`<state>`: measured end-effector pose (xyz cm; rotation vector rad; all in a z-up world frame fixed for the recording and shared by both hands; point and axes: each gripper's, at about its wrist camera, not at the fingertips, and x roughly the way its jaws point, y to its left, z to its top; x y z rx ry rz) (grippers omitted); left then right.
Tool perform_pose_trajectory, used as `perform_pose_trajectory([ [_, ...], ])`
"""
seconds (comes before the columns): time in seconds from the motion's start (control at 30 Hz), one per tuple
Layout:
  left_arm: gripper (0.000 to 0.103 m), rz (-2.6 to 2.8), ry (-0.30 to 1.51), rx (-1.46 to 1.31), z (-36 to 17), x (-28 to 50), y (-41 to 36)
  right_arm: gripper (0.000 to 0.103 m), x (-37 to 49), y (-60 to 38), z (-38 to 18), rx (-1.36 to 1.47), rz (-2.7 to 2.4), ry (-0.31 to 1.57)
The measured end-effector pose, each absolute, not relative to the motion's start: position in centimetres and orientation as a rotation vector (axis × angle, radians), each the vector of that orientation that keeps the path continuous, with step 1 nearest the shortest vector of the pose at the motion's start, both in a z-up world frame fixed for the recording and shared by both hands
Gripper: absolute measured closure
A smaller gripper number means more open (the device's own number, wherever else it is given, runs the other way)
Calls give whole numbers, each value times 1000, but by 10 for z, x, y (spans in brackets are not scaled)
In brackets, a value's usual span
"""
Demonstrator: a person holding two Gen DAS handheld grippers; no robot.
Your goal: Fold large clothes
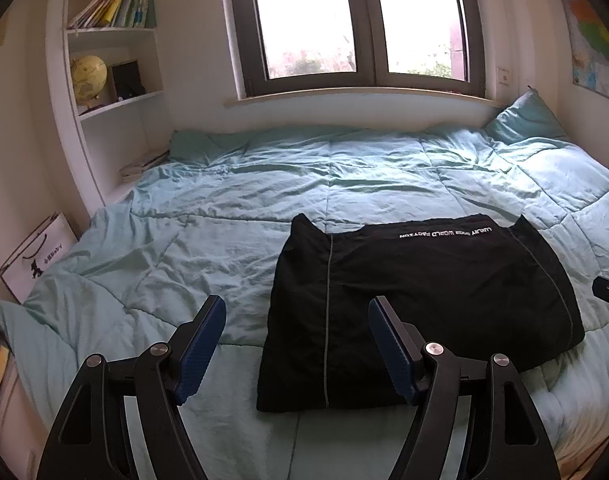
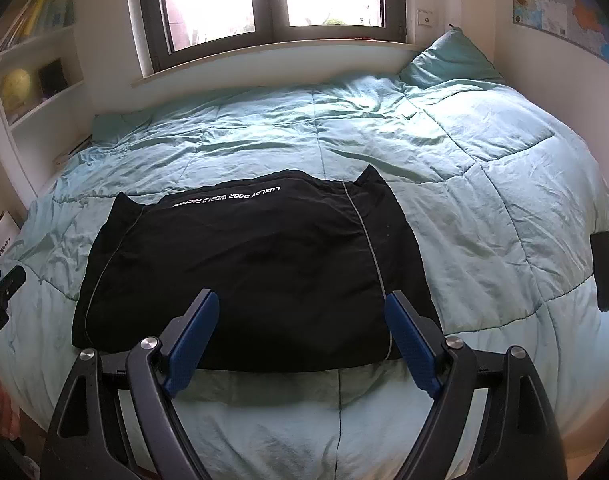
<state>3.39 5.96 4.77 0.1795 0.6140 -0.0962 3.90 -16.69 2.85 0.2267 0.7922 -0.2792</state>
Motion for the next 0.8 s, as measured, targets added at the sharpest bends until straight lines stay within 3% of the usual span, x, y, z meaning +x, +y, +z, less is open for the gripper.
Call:
perform_pose_trajectory([
  [0.8, 28, -4, 638, 203, 39, 70, 76, 16, 59, -156, 18, 145, -258, 819],
])
